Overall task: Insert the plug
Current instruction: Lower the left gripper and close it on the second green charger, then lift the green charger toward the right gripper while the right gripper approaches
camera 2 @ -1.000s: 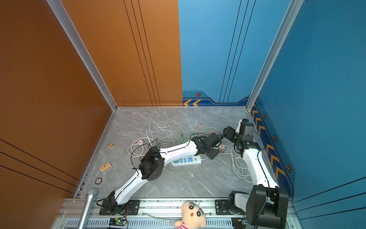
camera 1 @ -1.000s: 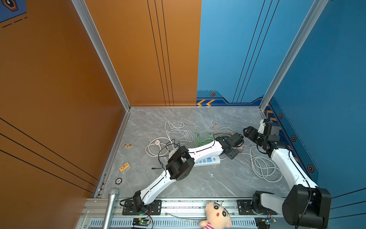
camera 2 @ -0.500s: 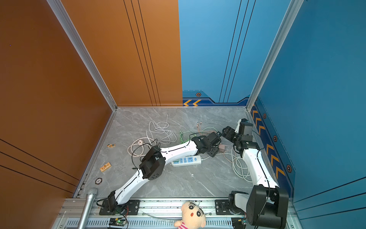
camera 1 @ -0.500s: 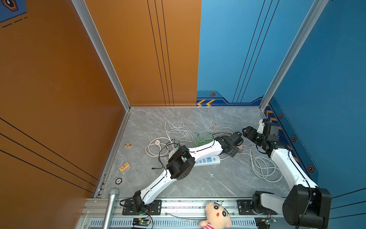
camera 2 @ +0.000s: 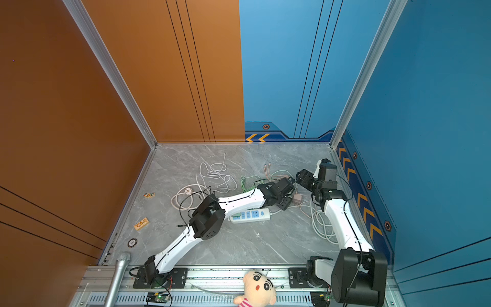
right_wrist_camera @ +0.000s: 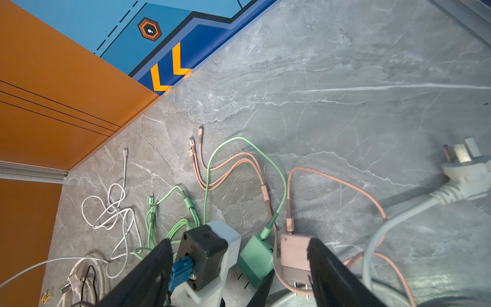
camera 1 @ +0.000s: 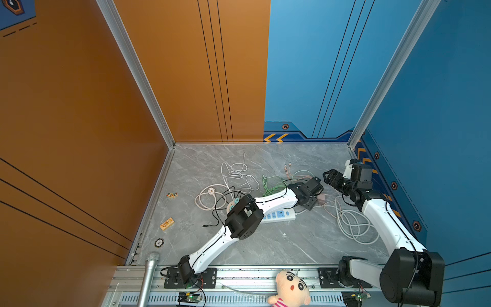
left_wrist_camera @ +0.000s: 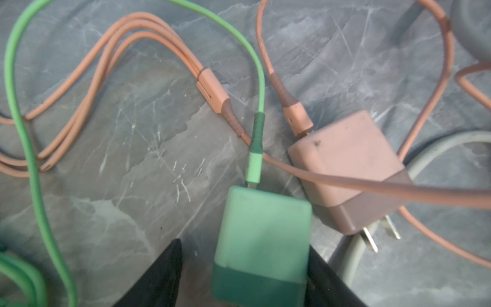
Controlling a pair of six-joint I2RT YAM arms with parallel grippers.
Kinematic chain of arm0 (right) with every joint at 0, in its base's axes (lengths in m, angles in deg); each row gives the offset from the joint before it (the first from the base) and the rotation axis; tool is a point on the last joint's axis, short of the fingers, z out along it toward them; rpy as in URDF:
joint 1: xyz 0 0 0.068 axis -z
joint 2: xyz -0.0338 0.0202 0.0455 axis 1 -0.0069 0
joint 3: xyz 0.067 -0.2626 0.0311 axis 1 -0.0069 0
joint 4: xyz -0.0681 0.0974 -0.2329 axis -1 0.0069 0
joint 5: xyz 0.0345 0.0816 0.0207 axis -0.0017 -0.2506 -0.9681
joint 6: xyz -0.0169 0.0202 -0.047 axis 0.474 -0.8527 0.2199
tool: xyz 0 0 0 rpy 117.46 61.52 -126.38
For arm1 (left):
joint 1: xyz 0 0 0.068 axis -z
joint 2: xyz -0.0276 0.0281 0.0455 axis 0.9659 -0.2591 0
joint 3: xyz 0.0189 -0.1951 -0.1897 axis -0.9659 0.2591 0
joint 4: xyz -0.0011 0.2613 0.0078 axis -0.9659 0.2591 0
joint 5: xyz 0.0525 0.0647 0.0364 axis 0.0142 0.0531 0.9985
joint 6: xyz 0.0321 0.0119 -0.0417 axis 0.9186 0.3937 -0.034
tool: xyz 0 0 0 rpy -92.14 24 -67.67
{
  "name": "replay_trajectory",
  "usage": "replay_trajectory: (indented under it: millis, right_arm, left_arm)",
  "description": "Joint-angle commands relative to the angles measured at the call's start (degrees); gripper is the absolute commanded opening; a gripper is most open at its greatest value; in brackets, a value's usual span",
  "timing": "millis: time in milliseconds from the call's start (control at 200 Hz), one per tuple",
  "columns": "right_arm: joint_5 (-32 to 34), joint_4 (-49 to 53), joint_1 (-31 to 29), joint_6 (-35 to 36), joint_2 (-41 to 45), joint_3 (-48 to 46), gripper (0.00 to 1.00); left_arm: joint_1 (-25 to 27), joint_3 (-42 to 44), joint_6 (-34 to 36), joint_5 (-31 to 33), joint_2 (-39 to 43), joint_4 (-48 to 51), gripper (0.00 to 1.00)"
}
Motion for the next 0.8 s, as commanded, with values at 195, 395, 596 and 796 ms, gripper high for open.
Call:
replay_trajectory:
  millis: [195,395,596,796]
  right_arm:
    - [-2.1,0.0,-0.7,-0.9,-1.3,1.5,0.81]
    - [-2.4,0.2,-1.0,-1.0,-1.3,1.9,0.80]
    - [-3.1,0.5,-1.0,-1.1,-1.0,2.1,0.80]
    - [-5.2,0.5,-1.0,-1.9,-0.5,2.6,0.80]
  left_arm:
    - [-0.5,-1.9,-0.3,-1.6,-1.7,-1.2,0.61]
    - [-0.9,-1.0,-0.6,-2.2,-1.3,-1.7,0.50]
    - [-2.2,0.9,-0.9,-4.9,0.8,-2.8,0.38]
    - [-2.6,9.2,1.0,-6.7,8.1,-8.2,0.38]
